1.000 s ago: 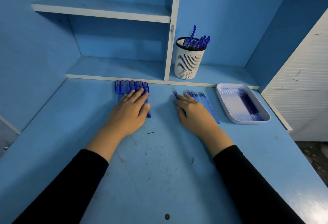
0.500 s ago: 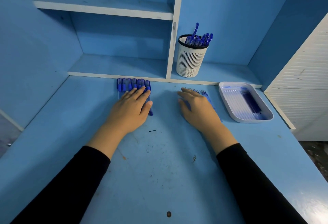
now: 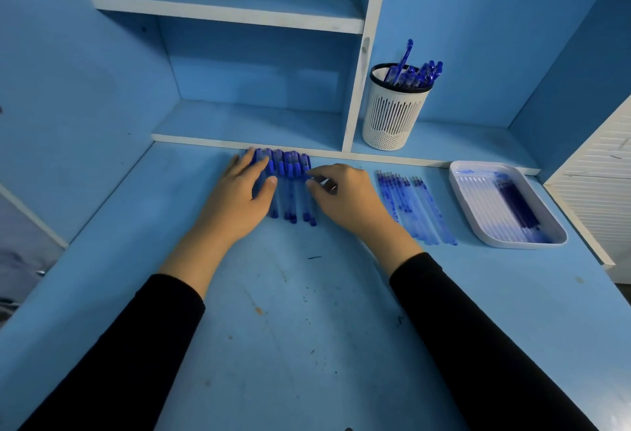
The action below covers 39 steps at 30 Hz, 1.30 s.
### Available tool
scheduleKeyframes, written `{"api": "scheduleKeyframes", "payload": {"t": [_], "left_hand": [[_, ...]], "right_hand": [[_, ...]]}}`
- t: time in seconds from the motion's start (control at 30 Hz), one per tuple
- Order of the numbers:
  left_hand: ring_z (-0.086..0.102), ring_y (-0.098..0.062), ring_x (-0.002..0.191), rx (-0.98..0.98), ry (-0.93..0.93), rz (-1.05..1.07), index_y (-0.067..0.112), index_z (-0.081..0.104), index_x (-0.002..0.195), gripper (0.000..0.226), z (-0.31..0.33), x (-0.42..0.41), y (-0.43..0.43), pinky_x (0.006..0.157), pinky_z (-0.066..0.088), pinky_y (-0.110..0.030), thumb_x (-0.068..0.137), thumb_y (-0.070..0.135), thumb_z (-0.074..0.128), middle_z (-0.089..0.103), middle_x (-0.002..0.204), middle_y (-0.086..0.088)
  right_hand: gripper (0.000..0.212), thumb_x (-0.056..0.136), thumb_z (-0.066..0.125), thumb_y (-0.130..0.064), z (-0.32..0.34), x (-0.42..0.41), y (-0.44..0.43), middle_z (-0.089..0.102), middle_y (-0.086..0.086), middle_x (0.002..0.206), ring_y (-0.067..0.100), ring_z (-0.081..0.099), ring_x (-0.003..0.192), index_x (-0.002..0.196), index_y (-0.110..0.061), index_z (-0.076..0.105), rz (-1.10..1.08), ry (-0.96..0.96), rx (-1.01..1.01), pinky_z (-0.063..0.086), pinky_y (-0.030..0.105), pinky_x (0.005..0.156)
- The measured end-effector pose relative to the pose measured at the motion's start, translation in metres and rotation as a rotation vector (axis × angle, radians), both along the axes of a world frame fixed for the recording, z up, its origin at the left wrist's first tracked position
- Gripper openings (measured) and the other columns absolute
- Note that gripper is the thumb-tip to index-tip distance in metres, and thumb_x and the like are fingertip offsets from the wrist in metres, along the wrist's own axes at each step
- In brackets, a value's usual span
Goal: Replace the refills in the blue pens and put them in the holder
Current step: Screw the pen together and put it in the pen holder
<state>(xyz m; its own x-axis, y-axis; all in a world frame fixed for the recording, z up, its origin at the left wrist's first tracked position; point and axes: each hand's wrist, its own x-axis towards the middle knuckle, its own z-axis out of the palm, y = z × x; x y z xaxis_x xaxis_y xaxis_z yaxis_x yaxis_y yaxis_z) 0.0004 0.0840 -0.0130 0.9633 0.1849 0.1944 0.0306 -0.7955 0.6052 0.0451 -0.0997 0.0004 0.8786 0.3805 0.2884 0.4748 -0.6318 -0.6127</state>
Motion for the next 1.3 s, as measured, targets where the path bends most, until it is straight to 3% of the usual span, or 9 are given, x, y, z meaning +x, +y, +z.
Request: {"api": "scheduleKeyframes", "payload": {"t": [0.2, 0.43, 0.57, 0.73, 0.87, 0.93, 1.03, 1.17, 1.3], "left_hand": [[0.016, -0.007, 0.149, 0.0, 0.058, -0.038, 0.022, 0.038, 0.151, 0.051, -0.002, 0.001, 0.0, 0.12, 0.018, -0.03, 0.102, 0.034, 0.047, 0.021, 0.162, 0.009], [0.014, -0.008, 0.149, 0.023, 0.073, -0.037, 0.022, 0.036, 0.151, 0.052, 0.0, 0.001, 0.0, 0.118, 0.013, -0.025, 0.102, 0.034, 0.045, 0.019, 0.162, 0.009], [0.013, -0.008, 0.15, 0.023, 0.1, -0.027, 0.024, 0.035, 0.152, 0.051, 0.002, 0.0, 0.0, 0.119, 0.017, -0.031, 0.103, 0.036, 0.043, 0.017, 0.163, 0.009], [0.028, -0.005, 0.145, -0.024, -0.091, -0.027, 0.023, 0.046, 0.145, 0.044, 0.007, -0.003, -0.011, 0.114, 0.025, -0.022, 0.102, 0.032, 0.047, 0.035, 0.156, 0.009], [0.053, 0.001, 0.123, -0.29, -0.108, -0.073, 0.024, 0.051, 0.142, 0.04, 0.015, -0.012, -0.039, 0.097, 0.036, -0.007, 0.102, 0.03, 0.05, 0.058, 0.138, 0.009], [0.058, 0.006, 0.114, -0.464, -0.047, -0.111, 0.026, 0.05, 0.142, 0.04, 0.018, -0.016, -0.054, 0.104, 0.042, -0.016, 0.102, 0.031, 0.049, 0.064, 0.127, 0.013], [0.067, 0.0, 0.103, -0.68, -0.063, -0.121, 0.026, 0.052, 0.141, 0.04, 0.023, -0.022, -0.074, 0.1, 0.051, -0.034, 0.101, 0.029, 0.052, 0.069, 0.102, 0.021], [0.07, -0.006, 0.099, -0.946, -0.117, -0.124, 0.02, 0.055, 0.138, 0.04, 0.028, -0.027, -0.088, 0.091, 0.055, -0.028, 0.098, 0.018, 0.059, 0.076, 0.096, 0.011], [0.071, -0.007, 0.094, -0.988, -0.105, -0.125, 0.02, 0.059, 0.132, 0.037, 0.026, -0.03, -0.085, 0.078, 0.055, -0.02, 0.096, 0.015, 0.061, 0.077, 0.094, 0.007]], "right_hand": [[0.023, 0.083, 0.066, -0.011, 0.004, 0.008, 0.002, 0.066, -0.002, 0.091, 0.002, 0.054, 0.071, 0.104, -0.016, 0.074, -0.01, 0.177, 0.034, 0.035, -0.005, 0.064], [0.022, 0.081, 0.065, -0.006, 0.011, 0.009, -0.001, 0.063, -0.002, 0.087, 0.01, 0.056, 0.079, 0.101, -0.013, 0.073, -0.035, 0.2, -0.029, 0.039, 0.005, 0.062], [0.022, 0.081, 0.067, -0.006, 0.014, 0.007, -0.006, 0.065, 0.002, 0.086, 0.013, 0.057, 0.078, 0.102, -0.012, 0.073, -0.066, 0.223, -0.047, 0.037, -0.002, 0.054], [0.02, 0.082, 0.066, -0.01, 0.015, -0.003, -0.023, 0.067, -0.002, 0.077, 0.006, 0.053, 0.06, 0.095, -0.024, 0.073, -0.16, 0.375, 0.164, 0.038, 0.006, 0.053], [0.02, 0.085, 0.069, -0.003, 0.016, -0.024, -0.032, 0.071, 0.004, 0.077, 0.014, 0.061, 0.067, 0.101, -0.014, 0.073, -0.125, 0.638, 0.711, 0.052, 0.022, 0.072], [0.022, 0.085, 0.068, 0.001, 0.017, -0.036, -0.036, 0.073, 0.008, 0.089, 0.015, 0.068, 0.08, 0.104, -0.009, 0.072, -0.077, 0.674, 0.876, 0.056, 0.022, 0.079], [0.026, 0.084, 0.068, 0.003, 0.017, -0.051, -0.04, 0.075, 0.009, 0.095, 0.018, 0.071, 0.089, 0.108, -0.006, 0.071, -0.063, 0.635, 0.956, 0.056, 0.024, 0.082], [0.029, 0.083, 0.068, 0.005, 0.018, -0.065, -0.04, 0.075, 0.007, 0.098, 0.017, 0.071, 0.095, 0.109, -0.007, 0.071, -0.018, 0.527, 0.961, 0.055, 0.026, 0.089], [0.028, 0.085, 0.065, 0.006, 0.019, -0.072, -0.048, 0.075, 0.004, 0.1, 0.014, 0.07, 0.099, 0.105, -0.012, 0.072, 0.04, 0.502, 0.884, 0.052, 0.025, 0.093]]}}
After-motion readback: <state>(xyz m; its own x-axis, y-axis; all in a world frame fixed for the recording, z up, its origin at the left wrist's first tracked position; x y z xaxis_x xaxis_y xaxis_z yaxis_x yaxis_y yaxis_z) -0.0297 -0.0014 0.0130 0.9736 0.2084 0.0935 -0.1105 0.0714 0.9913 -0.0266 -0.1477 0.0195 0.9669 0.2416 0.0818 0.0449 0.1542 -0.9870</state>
